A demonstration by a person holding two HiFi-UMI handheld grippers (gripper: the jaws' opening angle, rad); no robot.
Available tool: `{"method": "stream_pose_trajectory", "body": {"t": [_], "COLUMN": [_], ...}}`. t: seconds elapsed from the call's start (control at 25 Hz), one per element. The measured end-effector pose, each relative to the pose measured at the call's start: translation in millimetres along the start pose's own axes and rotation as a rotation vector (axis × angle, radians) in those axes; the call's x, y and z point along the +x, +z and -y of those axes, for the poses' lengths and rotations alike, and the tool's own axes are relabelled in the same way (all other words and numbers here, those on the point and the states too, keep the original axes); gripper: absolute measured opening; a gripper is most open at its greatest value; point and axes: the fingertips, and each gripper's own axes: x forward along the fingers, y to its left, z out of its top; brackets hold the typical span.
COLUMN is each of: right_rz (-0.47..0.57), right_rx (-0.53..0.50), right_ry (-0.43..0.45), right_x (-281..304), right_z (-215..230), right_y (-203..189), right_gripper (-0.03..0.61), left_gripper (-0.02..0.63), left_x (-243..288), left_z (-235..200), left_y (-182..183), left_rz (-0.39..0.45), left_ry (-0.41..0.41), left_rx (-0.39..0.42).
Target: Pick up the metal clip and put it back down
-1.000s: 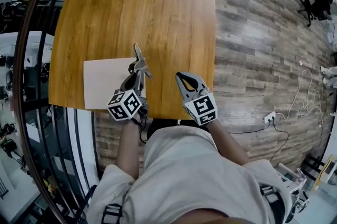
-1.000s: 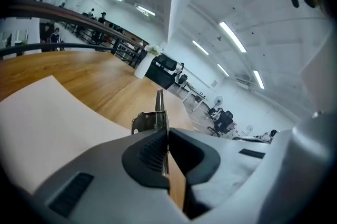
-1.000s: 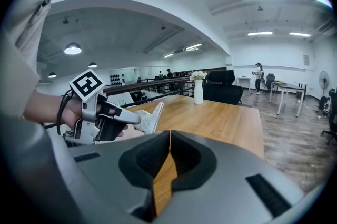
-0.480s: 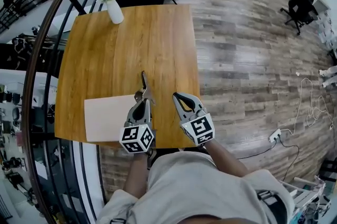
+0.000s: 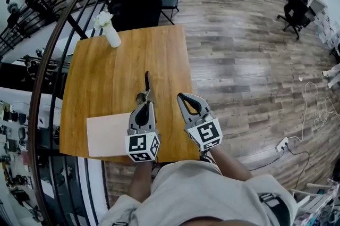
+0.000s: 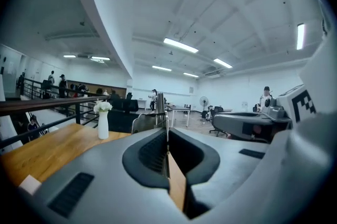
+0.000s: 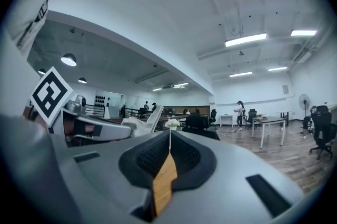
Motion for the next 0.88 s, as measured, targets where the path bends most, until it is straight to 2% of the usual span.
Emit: {"method": "stream_pose_trajectory", "body": {"t": [0.16, 0.48, 0.64, 0.88], "right_rz": [0.048, 0.058, 0.042, -0.014], "right_rx": [0.001, 0.022, 0.029, 0.05], "right_ry": [-0.036, -0.056, -0.044, -0.024], "right_x": [-15, -44, -58, -73], "right_z": [24, 49, 54, 52], "right_y": [12, 19, 11, -22], "right_gripper": [0.026, 0.026, 0.026, 0.026], "left_gripper": [0.026, 0.026, 0.026, 0.026], "left_x": [6, 5, 2, -6], "left_z": [23, 56, 74, 91], "left_y": [21, 28, 18, -18], "left_rz": [0.043, 0.03, 0.006, -0.062], "left_ry": [-0.009, -0.018, -0.022, -0.033], "left_rx": [0.076, 0.082, 0.066, 0.012]}}
